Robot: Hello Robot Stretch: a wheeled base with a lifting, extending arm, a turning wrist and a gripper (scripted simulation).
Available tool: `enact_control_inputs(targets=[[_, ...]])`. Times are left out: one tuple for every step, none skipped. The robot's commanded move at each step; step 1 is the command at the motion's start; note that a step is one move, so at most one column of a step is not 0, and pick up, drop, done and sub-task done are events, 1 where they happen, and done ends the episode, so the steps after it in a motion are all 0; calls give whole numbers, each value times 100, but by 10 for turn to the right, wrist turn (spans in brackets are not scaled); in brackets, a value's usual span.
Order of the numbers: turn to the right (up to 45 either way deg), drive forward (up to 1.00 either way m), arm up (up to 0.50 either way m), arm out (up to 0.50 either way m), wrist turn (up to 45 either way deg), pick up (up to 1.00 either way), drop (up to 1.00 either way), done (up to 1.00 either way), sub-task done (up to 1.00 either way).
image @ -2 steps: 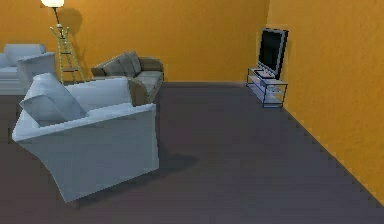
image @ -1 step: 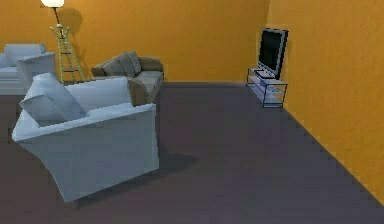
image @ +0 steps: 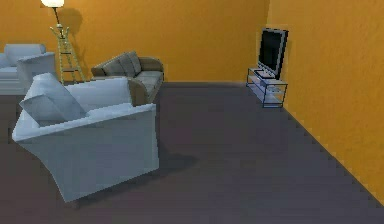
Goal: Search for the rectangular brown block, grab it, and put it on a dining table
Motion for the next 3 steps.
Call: enact_control_inputs(targets=[[0, 0, 10, 0, 0, 0, 0, 0, 0], [0, 0, 0, 0, -450, 0, 0, 0, 0], [0, 0, 0, 0, -390, 0, 0, 0, 0]])
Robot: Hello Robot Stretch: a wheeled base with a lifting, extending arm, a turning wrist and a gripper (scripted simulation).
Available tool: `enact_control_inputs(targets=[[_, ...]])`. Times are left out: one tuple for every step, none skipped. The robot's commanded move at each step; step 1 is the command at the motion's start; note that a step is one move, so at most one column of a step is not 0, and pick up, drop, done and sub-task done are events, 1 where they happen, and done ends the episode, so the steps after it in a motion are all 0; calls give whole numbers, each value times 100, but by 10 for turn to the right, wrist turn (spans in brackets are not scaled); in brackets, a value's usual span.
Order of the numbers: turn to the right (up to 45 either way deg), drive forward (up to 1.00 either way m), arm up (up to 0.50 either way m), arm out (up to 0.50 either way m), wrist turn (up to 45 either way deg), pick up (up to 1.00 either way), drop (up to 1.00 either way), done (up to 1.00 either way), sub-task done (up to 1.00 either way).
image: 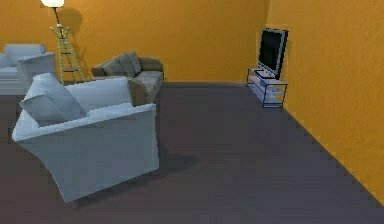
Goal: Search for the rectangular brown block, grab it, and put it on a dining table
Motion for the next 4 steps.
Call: enact_control_inputs(targets=[[0, 0, 0, -48, 0, 0, 0, 0, 0], [-450, 0, 0, 0, 0, 0, 0, 0, 0], [-240, 0, 0, 0, 0, 0, 0, 0, 0], [0, 100, 0, 0, 0, 0, 0, 0, 0]])
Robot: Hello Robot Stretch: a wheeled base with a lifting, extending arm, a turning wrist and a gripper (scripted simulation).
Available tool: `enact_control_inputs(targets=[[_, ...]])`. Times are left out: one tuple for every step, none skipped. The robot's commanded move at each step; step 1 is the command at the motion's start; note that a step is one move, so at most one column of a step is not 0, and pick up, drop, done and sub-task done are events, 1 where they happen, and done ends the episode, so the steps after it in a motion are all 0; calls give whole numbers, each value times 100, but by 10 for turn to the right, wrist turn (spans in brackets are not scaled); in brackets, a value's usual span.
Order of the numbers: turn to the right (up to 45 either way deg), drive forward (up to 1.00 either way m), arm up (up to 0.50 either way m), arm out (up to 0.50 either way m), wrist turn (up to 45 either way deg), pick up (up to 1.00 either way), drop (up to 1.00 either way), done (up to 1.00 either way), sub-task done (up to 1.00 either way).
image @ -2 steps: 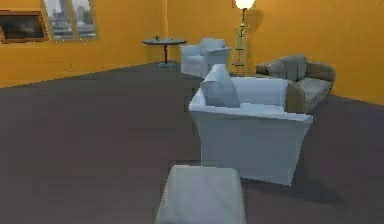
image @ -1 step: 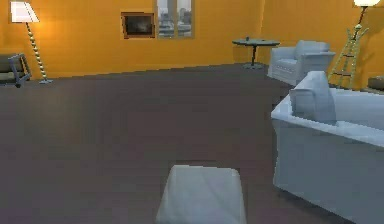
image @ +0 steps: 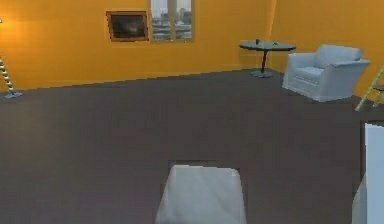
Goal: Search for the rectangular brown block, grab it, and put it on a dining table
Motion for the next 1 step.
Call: enact_control_inputs(targets=[[-30, 0, 0, 0, 0, 0, 0, 0, 0]])
